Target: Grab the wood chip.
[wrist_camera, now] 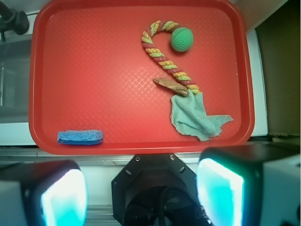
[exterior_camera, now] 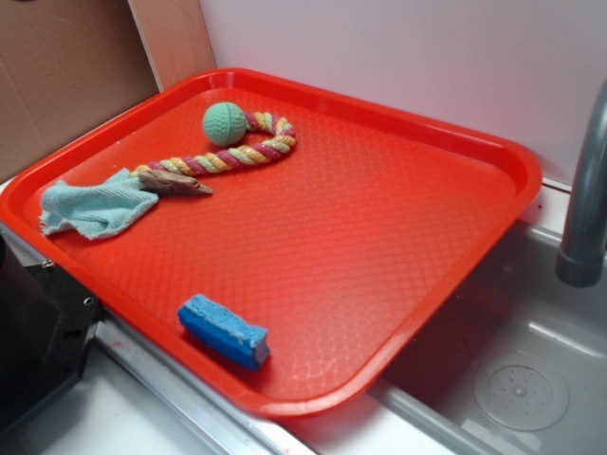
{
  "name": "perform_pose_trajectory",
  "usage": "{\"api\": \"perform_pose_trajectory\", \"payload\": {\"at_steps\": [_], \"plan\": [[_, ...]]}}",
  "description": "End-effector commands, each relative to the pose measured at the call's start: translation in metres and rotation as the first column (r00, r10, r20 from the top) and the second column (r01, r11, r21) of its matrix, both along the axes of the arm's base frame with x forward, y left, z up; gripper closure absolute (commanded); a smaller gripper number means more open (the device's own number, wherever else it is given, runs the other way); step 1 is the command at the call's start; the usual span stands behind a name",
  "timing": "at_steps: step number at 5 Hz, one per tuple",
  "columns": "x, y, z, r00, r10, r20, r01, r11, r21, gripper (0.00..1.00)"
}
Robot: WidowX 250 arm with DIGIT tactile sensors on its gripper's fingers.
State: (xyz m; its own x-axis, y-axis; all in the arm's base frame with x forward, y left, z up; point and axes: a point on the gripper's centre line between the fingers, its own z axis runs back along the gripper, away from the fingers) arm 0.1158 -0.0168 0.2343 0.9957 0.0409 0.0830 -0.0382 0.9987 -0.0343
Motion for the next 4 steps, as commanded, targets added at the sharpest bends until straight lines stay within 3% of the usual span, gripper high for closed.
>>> {"api": "perform_pose_trajectory", "payload": {"at_steps": [1,2,3,4], "plan": [[0.0,0.0,0.0,1.0,0.0,0.0,0.0,1.0,0.0,0.0],[0.006,0.004,-0.003,0.98,0.198,0.017,-0.197,0.98,-0.041,0.0],[0.028,0.013,-0.02,0.909,0.416,-0.014,-0.416,0.905,-0.087,0.0],[0.051,0.024,-0.047,0.778,0.627,-0.026,-0.625,0.77,-0.128,0.0]]}}
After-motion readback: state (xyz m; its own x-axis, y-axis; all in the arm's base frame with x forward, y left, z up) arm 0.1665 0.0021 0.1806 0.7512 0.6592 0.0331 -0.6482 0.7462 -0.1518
